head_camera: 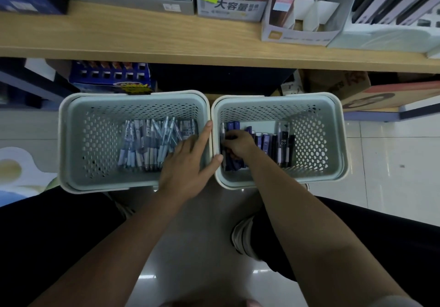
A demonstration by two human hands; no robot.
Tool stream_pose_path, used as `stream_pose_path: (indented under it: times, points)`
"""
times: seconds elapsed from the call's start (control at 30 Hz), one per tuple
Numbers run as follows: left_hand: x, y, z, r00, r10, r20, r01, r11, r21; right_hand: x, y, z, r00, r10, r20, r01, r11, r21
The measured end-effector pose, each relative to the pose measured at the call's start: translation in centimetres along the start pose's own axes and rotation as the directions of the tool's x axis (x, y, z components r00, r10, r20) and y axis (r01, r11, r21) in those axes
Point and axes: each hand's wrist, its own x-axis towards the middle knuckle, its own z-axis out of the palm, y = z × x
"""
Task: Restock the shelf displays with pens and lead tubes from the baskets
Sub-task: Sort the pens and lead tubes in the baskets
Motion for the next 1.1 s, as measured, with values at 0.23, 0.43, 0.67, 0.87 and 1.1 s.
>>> stream_pose_path:
  times: [0.23,0.43,0.67,0.87,1.1]
  points:
    - [0.0,0.1,-0.1,1.0,-0.004,0.005,0.004,1.0,0.013,-0.6,-0.6,-0.7,0.999,-0.04,-0.017,0.04,0.999,0.028]
    - [-0.1,0.0,0.0,1.0,0.002,-0.016,-0.002,1.0,-0.002,-3.5,-0.7,-3.6,0.993,-0.111,-0.033,0.116,0.948,0.296]
    - [-0.1,0.9,-1.8,0.975,-0.096,-0.201,-0.004,0.895,-0.446,-9.4,-4.8,-4.7,0.926,-0.377,0.033,0.317,0.819,0.479]
    - [-0.7,1.1,-5.0,0.95,-0.245,-0.194,0.017,0.66,-0.751,-11.8,-8.2,-1.0,0.917,-0.393,0.07,0.317,0.823,0.472]
    - [-1.1,-4.8,-4.6,0.887,-0.434,-0.156,0.191,0.653,-0.733,-9.7,-5.8,2.6,0.843,-0.422,-0.333,0.383,0.906,-0.178]
